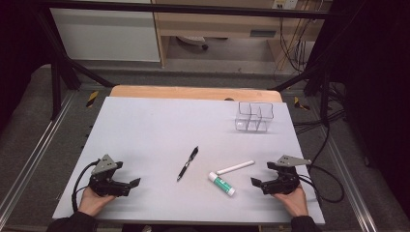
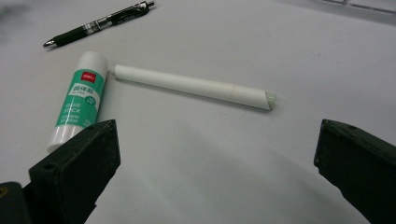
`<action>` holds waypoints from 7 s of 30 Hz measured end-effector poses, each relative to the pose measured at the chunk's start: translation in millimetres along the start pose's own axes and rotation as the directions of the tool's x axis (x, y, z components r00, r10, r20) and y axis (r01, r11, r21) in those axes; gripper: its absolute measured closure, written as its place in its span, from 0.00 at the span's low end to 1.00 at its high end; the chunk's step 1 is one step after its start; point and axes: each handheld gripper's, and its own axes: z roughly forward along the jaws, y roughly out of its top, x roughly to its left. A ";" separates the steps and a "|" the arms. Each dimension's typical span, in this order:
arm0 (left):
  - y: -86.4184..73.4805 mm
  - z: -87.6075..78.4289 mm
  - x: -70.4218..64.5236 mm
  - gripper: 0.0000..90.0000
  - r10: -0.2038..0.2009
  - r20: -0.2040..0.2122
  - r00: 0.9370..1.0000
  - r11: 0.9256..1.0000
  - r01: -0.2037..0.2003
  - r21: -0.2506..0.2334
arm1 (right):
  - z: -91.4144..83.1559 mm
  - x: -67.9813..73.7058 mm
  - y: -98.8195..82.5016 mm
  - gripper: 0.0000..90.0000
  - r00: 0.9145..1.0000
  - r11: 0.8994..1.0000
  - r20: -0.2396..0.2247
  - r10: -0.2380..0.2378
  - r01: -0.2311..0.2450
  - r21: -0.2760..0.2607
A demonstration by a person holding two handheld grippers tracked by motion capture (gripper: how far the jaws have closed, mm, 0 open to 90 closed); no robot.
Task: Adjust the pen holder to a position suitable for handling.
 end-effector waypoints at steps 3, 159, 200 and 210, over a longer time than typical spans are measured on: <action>0.0 -0.2 -0.2 0.03 0.002 -0.002 1.000 1.000 -0.002 0.000 | 0.1 0.0 0.0 0.01 1.000 1.000 0.001 -0.004 0.004 0.002; -2.6 4.8 0.9 0.05 0.022 -0.008 1.000 0.999 -0.021 0.042 | 85.8 -16.6 156.6 0.97 0.485 0.442 0.009 -0.875 0.789 0.426; -1.8 4.1 -0.7 0.05 0.030 -0.009 1.000 0.999 -0.030 0.042 | 86.8 96.5 173.0 0.99 0.419 0.369 -0.051 -0.907 0.846 0.385; -1.7 4.6 -1.2 0.05 0.032 -0.008 0.999 0.998 -0.032 0.046 | 100.5 114.3 169.2 0.99 0.424 0.346 -0.105 -0.899 0.839 0.420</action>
